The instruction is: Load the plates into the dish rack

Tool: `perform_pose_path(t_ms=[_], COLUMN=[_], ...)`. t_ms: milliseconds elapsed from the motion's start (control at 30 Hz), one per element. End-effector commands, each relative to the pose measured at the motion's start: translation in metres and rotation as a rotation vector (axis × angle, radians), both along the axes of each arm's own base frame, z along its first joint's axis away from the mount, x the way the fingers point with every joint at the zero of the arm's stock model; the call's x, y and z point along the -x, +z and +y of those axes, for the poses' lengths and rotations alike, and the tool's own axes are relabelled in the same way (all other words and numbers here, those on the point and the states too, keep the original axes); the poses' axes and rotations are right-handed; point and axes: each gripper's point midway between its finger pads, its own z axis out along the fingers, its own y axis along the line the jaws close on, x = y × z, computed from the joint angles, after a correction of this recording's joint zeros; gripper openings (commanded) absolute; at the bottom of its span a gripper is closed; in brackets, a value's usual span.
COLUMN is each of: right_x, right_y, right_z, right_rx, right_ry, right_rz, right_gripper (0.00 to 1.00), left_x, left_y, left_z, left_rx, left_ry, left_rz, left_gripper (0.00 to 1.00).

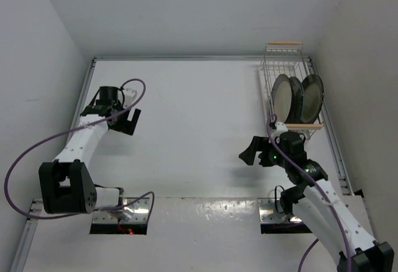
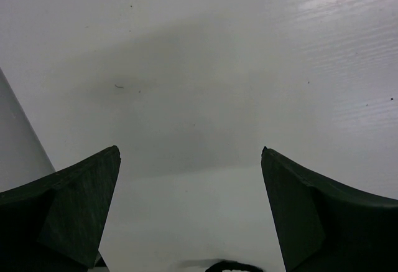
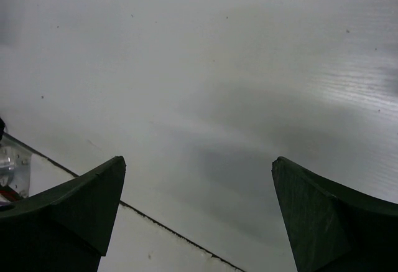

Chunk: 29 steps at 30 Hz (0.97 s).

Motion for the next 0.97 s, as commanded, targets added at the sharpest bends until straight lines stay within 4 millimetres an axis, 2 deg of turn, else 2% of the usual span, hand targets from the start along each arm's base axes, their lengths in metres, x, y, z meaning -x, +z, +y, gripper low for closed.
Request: perform_pose_path(t_ms=[0, 100, 233, 367, 667, 933], right_x=[0.003, 0.007, 0.012, 0.013, 0.008, 0.004], right_y=[0.001, -0.006, -0.009, -0.008, -0.002, -0.006], right_z=[0.003, 0.0, -0.002, -0.004, -0.009, -0.012], right_rx=[-0.057, -0.057, -0.054, -0.058, -0.069, -0.057], right_ry=[-0.04, -0.071, -0.076, -0.082, -0.123, -0.156], right_rz=[0.007, 0.04, 0.062, 0.039, -0.029, -0.017], right_gripper=[1.0, 1.0, 1.0, 1.0, 1.0, 1.0], left_x=[0.005, 0.017, 0.02, 0.018, 0.018, 0.019], left_y=[0.005, -0.007, -0.006, -0.002, -0.007, -0.01], left_z=[0.007, 0.001, -0.01, -0.006, -0.004, -0.004], left_rx=[-0.034, -0.01, 0.031, 0.026, 0.026, 0.027], left_ry=[0.013, -0.017, -0.067, -0.044, -0.031, -0.031], left_rz=[-0.094, -0.093, -0.125, -0.145, -0.125, -0.116], left_gripper=[1.0, 1.0, 1.0, 1.0, 1.0, 1.0])
